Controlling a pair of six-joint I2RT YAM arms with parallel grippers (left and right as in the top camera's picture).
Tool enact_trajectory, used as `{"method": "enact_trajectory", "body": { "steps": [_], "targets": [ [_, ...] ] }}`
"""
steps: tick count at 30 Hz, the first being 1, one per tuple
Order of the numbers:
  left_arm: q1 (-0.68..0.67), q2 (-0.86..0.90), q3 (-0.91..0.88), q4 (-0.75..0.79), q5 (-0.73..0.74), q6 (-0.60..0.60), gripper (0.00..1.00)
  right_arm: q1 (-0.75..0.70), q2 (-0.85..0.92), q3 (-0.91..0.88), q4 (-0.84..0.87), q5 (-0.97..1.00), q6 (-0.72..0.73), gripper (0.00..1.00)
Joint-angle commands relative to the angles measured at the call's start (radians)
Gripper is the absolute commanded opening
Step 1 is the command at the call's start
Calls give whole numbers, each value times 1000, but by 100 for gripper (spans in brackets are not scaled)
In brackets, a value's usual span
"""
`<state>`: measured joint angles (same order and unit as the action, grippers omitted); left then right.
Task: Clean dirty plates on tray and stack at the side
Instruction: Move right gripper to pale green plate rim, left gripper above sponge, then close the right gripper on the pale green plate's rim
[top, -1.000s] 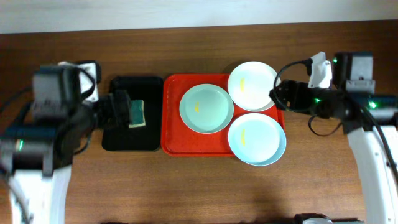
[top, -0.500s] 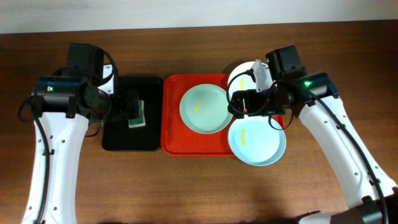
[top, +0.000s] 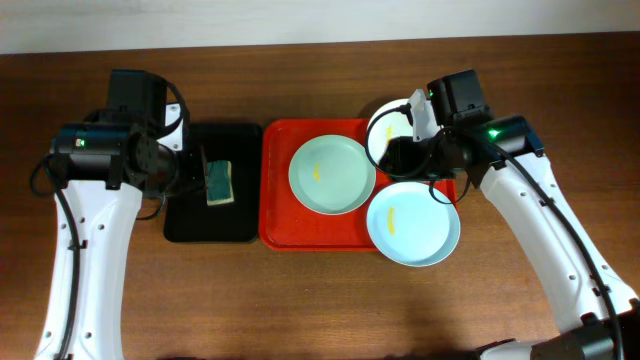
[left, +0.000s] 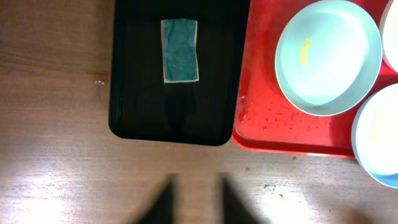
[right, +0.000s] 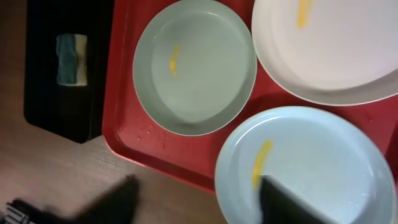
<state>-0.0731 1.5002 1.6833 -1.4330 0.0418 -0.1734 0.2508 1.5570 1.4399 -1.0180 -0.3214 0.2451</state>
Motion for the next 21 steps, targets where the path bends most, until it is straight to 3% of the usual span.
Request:
{"method": "enact_trajectory", "body": {
  "steps": [1,3,4,5,6,9,14,16,19,21],
  "targets": [
    [-5,11,19,0,7,11,0,16,17,3,12,82,8,75],
    [-5,11,19,8,7,11,7,32,38,3,13,153,11,73],
    [-5,11,19,11,7,11,40,42,54,3,14,197,37,73],
    [-5,11,19,15,7,11,88,53,71,3,19,227,57,72],
    [-5,11,19,19,7,11,99,65,89,2,29,245,60,73],
    [-5,11,19,22,7,11,99,100,158,2,84,254,64,59],
    [-5,11,16,14,7,11,99,117,265,2,140,255,86,52],
    [-5,11,15,18,7,11,99,116,291,2,149,255,86,42],
    [-5,13,14,26,7,11,99,116,335,2,172,258,85,39],
    [-5,13,14,25,6,11,100,116,368,2,189,265,86,28]
  ]
}}
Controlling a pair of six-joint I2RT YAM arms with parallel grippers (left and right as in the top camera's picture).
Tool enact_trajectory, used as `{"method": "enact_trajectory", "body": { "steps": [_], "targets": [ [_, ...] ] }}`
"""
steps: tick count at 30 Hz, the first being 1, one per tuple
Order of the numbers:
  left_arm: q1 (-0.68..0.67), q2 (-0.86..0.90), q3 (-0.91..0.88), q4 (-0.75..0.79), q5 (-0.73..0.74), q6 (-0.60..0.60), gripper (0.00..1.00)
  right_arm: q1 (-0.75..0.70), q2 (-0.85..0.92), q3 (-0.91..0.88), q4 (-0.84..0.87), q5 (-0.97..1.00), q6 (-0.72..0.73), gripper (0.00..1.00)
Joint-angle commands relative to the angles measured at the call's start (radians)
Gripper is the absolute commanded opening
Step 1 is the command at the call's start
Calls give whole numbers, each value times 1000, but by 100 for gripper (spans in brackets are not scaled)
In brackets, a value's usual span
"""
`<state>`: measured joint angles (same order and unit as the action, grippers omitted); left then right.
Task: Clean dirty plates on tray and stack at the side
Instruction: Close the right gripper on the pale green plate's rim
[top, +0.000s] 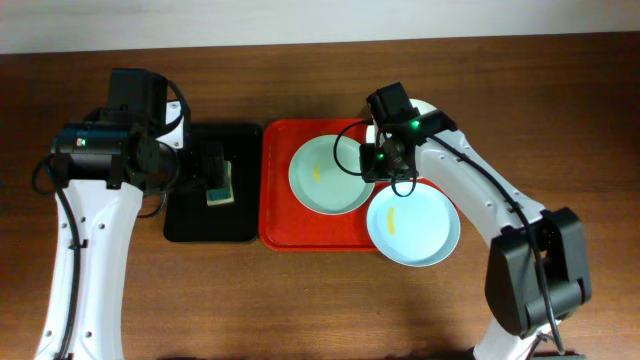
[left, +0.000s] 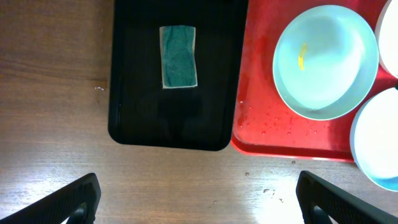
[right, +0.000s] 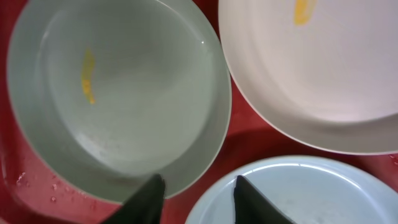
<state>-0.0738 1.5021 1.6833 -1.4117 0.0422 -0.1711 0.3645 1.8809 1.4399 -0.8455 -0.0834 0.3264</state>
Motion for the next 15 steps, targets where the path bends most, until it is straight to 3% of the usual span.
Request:
{"method": "enact_trajectory", "body": {
  "steps": [1,10,13,15],
  "targets": [
    [-5,11,13,3,6,8,99,2,53,2,22,29,5,22],
    [-5,11,13,6,3,8,99,1,114,1,79,93,5,24],
    [-5,11,13,8,3,8,99,1,125,0,93,92,5,35],
    [-5,11,13,8,3,8,100,1,125,-4,103,92,5,35]
  ]
}}
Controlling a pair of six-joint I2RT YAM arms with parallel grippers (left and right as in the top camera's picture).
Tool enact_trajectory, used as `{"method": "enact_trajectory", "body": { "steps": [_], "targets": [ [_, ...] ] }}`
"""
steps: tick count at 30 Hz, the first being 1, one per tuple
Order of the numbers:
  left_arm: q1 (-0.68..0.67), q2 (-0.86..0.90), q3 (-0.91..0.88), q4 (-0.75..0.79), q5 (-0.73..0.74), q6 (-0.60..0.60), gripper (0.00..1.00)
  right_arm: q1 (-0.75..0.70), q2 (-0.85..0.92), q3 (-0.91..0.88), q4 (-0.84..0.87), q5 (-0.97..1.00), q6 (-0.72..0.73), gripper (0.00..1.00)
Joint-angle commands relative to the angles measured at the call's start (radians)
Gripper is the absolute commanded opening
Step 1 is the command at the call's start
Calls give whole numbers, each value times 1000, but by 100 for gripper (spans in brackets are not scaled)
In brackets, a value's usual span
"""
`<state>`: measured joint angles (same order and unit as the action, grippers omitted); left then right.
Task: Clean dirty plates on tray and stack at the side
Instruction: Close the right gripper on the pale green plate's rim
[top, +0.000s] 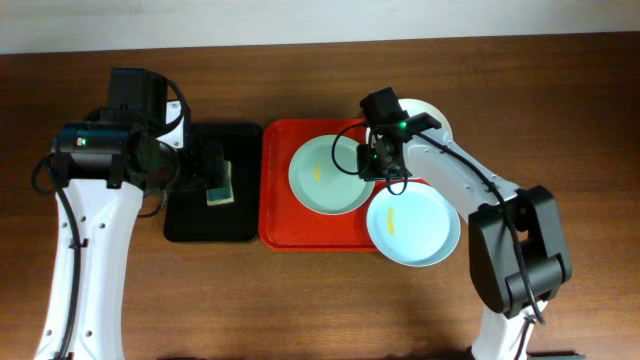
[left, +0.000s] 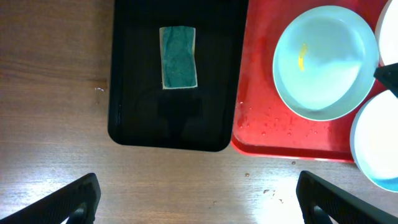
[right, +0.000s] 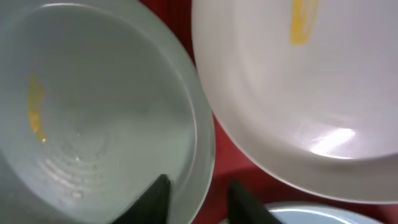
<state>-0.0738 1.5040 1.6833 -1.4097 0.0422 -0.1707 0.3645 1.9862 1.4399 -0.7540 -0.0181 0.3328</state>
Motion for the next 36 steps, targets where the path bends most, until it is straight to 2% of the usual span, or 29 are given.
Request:
{"method": "enact_trajectory", "body": {
  "steps": [1,5,7,12,22,25,30,31,36],
  "targets": [
    [-5,9,13,7,3,8,99,1,19,-4,12,27,-2,34],
    [-5,9,13,10,3,8,99,1,20,-20,30,27,-2,33],
    [-5,9,13,9,3,8,99,1,20,-38,47,27,-2,26],
    [-5,9,13,6,3,8,99,1,20,-46,51,27,-1,21],
    [-5,9,13,-1,3,8,99,1,20,-84,89,27,21,19],
    [-5,9,13,-1,3,8,99,2,20,-84,90,27,25,10],
    [-5,9,13,-1,3,8,99,2,20,-88,90,27,25,8],
    [-5,9,13,-1,2,8,99,2,20,-92,94,25,25,4],
    [-5,9,13,6,-18,8,99,2,20,-105,115,-42,47,4]
  ]
}}
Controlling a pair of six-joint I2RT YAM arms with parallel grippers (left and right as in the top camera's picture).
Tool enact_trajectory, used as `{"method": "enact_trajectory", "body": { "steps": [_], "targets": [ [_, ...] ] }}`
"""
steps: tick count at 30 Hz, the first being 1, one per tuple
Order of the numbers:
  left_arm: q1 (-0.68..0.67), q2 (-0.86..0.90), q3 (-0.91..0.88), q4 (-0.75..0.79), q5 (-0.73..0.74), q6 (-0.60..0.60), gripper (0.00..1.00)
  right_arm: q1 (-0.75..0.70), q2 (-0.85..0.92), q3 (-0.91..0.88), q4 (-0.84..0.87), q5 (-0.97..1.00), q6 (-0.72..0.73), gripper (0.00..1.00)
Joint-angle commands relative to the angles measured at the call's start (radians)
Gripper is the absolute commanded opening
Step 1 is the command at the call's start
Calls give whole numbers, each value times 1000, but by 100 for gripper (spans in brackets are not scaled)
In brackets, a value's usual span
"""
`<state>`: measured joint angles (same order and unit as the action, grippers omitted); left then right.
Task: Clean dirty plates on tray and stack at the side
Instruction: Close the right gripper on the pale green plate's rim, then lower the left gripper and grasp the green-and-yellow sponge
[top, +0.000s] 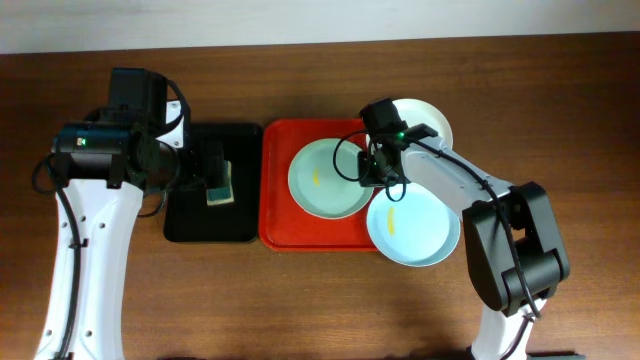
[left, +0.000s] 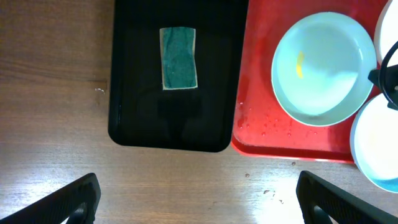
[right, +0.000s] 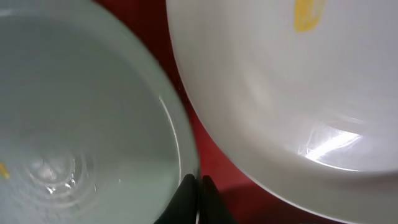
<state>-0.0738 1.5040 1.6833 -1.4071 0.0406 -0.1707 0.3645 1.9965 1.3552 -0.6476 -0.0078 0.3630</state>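
Three dirty plates with yellow smears are on the red tray (top: 275, 205): a pale green plate (top: 322, 180), a white plate (top: 422, 117) at the back right, and a light blue plate (top: 415, 228) at the front right. My right gripper (top: 372, 172) is shut on the green plate's right rim; up close its fingertips (right: 198, 200) pinch the green rim (right: 180, 149) beside the white plate (right: 280, 81). My left gripper (left: 198, 202) hangs wide open above the table, in front of the green sponge (left: 178, 57) on the black tray (left: 143, 124).
The blue plate overhangs the red tray's front right corner. The white plate overlaps its back right corner. The black tray (top: 190, 215) lies against the red tray's left side. Brown tabletop (top: 300, 300) surrounds both trays.
My right gripper was open astride the green plate's right rim and is now shut on that rim. The left arm, sponge and other plates have not moved.
First my right gripper was open over the blue and white plates, and the left fingers were close together over the black tray. Then the left stood wide open and the right was low at the green plate's rim. It straddled the rim, and now grips it.
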Motion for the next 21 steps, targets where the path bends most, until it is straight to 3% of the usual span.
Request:
{"method": "enact_trajectory", "body": {
  "steps": [1,4,10,19,20,21],
  "targets": [
    [-5,11,13,8,-21,8,99,2,10,-20,12,-66,16,4],
    [-5,18,13,17,-23,8,100,2,9,-20,18,-95,16,4],
    [-5,99,13,29,-48,8,89,2,9,-20,17,-94,16,4],
    [-5,284,13,86,-48,8,89,2,9,-20,17,-93,16,4],
    [-4,297,13,109,-48,8,84,2,9,-20,17,-93,16,4],
    [-4,308,13,132,-54,8,73,2,9,-20,17,-93,16,4]
  ]
}}
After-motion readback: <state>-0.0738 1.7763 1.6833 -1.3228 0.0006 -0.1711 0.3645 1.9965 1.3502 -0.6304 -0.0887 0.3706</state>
